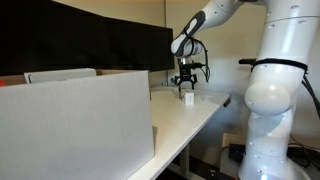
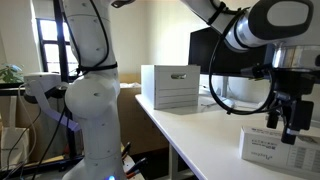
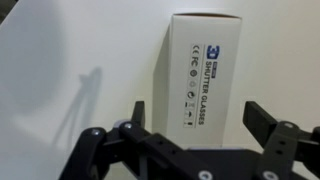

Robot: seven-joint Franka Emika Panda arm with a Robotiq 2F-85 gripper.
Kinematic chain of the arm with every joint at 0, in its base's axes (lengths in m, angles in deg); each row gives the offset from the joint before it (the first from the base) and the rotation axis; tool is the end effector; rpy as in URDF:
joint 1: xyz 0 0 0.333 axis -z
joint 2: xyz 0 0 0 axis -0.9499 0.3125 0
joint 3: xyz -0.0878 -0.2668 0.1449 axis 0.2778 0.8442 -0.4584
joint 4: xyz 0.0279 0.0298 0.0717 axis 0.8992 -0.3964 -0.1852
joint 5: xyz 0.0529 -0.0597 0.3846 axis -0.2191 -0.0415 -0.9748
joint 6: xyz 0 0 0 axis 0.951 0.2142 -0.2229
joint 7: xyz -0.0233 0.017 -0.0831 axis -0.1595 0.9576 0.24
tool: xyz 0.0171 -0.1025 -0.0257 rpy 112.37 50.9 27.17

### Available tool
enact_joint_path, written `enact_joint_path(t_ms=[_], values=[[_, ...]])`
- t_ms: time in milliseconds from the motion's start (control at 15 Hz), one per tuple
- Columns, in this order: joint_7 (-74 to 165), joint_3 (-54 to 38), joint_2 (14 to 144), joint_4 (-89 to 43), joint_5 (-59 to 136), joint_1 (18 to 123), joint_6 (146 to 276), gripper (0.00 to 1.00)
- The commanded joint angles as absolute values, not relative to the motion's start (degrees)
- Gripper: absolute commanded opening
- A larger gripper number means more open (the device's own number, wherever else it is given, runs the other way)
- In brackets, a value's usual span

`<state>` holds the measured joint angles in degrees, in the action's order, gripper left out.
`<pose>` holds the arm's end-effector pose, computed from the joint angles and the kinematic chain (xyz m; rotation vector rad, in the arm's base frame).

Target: Remove the small box from the big box

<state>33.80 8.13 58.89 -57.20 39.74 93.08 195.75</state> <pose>0.3798 -0.3416 0.4010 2.7562 -1.4562 -0.1045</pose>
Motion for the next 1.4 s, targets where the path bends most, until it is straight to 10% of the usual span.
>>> enact_joint_path(t_ms=[0, 1333], values=[[32.7, 7.4, 59.0, -54.6, 42.0, 92.5, 192.2, 1.00], [32.7, 6.1, 59.0, -50.9, 41.1, 91.1, 187.8, 1.00]])
